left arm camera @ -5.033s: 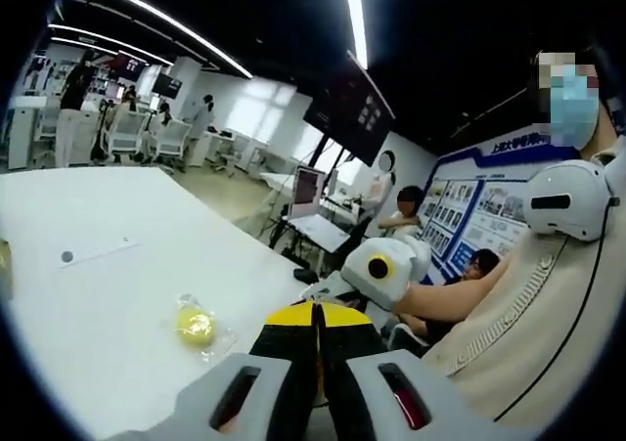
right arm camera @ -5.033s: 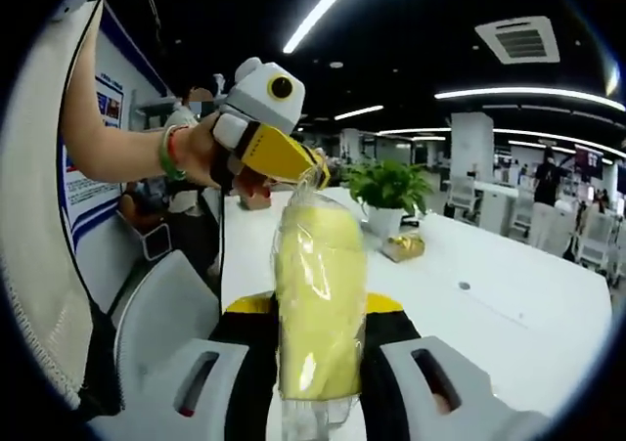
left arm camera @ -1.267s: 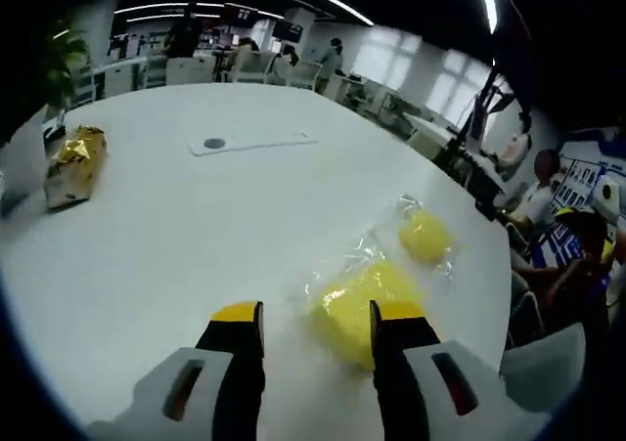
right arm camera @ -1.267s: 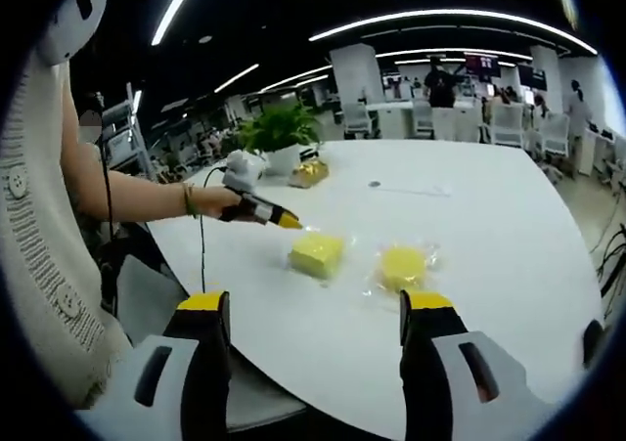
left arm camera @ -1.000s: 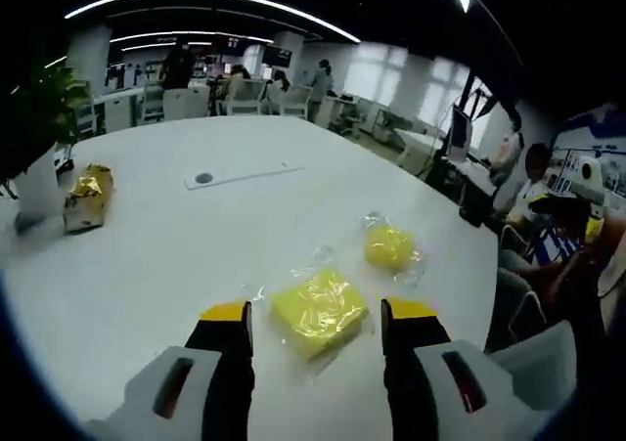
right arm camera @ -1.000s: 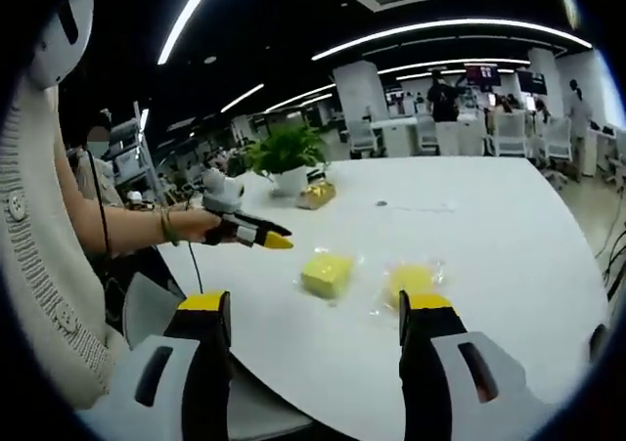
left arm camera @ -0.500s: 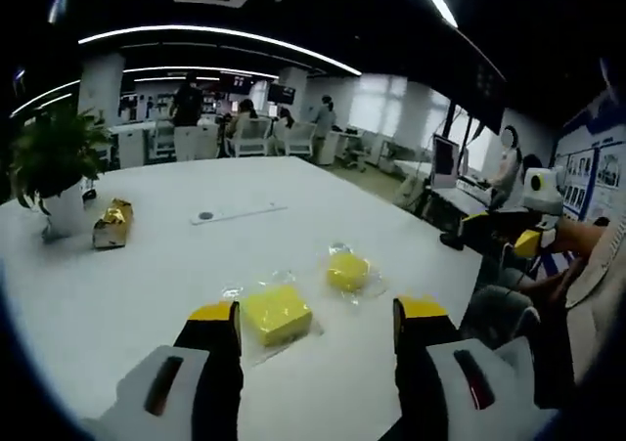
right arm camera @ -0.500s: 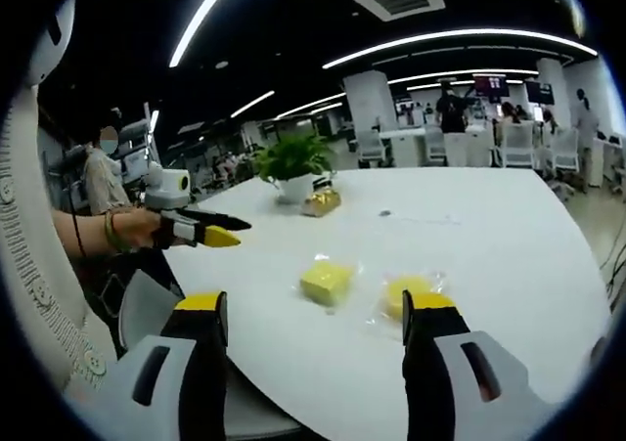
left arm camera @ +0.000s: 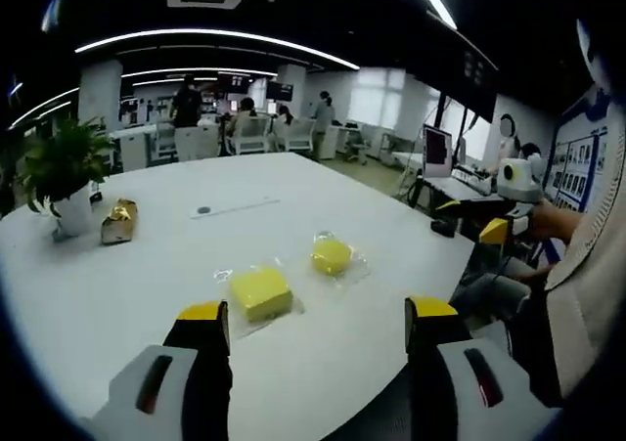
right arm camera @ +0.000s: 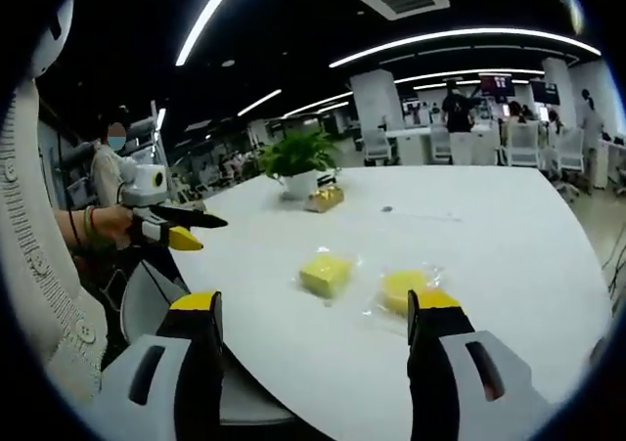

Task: Compare the silicone blocks by pressing each to a similar depth, holding the contact briefly, and releasing to observe deformation and rebound differences across the visible hardness samples.

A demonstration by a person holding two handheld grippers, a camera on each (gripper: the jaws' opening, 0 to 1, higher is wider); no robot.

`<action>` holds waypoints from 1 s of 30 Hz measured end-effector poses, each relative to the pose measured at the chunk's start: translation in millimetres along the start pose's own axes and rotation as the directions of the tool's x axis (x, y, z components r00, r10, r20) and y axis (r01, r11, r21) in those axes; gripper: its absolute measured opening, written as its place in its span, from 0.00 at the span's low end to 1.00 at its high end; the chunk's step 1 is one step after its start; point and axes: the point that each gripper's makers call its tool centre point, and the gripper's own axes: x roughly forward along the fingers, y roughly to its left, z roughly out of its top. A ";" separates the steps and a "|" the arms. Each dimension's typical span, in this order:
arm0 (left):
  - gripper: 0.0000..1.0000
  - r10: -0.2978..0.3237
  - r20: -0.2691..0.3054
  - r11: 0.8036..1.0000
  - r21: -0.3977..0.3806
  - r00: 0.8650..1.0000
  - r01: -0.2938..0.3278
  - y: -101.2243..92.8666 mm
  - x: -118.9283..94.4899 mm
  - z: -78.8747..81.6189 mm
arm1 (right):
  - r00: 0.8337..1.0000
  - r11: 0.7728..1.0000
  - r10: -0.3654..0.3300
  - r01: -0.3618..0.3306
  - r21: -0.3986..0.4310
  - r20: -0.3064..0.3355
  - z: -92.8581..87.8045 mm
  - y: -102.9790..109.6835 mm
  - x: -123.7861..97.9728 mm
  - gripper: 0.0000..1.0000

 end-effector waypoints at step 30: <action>0.64 -0.099 0.085 0.916 -0.381 0.991 0.124 -2.6 52.8 37.5 | 1.000 1.000 -0.012 0.012 0.019 0.000 -1.3 -22.2 -6.8 0.70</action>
